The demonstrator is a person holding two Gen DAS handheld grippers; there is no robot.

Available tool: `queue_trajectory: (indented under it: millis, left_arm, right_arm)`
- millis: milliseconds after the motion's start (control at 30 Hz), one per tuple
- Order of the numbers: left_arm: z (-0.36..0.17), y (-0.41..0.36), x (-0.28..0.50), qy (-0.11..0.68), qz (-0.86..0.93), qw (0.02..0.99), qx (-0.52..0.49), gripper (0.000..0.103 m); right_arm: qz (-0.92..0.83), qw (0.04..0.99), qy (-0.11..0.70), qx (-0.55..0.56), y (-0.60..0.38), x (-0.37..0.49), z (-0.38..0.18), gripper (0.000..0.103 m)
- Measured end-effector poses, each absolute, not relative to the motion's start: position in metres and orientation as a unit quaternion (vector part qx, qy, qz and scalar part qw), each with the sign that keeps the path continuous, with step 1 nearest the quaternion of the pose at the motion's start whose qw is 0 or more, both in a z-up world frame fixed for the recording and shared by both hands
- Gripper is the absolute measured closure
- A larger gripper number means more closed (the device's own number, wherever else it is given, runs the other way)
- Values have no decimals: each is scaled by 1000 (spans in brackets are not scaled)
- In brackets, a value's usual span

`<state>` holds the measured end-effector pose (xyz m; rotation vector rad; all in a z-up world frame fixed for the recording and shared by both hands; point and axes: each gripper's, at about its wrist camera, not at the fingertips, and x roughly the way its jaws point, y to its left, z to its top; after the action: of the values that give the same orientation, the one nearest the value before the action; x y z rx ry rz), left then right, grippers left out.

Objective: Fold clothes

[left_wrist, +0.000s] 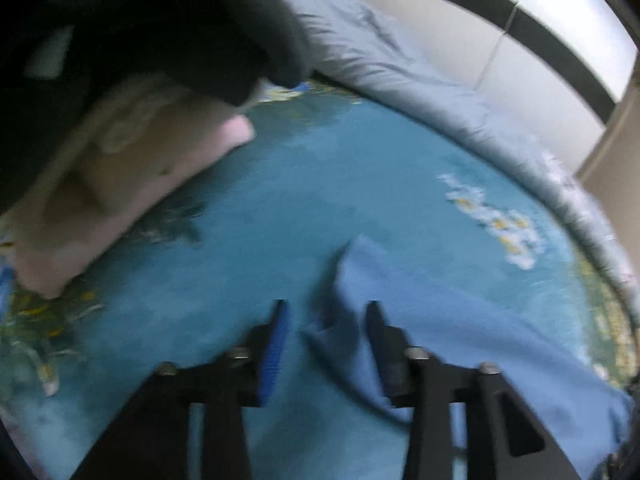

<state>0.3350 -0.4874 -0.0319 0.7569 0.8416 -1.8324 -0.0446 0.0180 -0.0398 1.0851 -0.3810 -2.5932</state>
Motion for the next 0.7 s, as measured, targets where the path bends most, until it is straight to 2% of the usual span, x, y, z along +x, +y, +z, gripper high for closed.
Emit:
queue_trajectory:
  millis: [100,233,267,300,367,567,700]
  left_arm:
    - [-38,-492,331,348,-747,470,318,51]
    - [-49,-498,330,392,-754,429,308,52]
    - [-50,-499,330,396,-756,424,305,62]
    - [-51,-499,330,400,-758,419,301,82]
    - [-52,-500,330,407,-761,410,294,93]
    - [-36,-495,339,446,-772,386,238,95]
    - [9,-457,317,397,-832,328,206,95]
  right_arm:
    - [-904,153,-131,378,17,-44,-40,44]
    - [-905,159,-131,372,17,-42,-37,44]
    - [-907,161,-130,367,16,-41,-35,45]
    - [-909,167,-129,359,15,-38,-32,44]
    - [-915,186,-122,336,8,-32,-23,44]
    - [-894,307,-75,319,-56,-18,-5,45]
    - [-879,358,-32,313,-85,-6,-12,44]
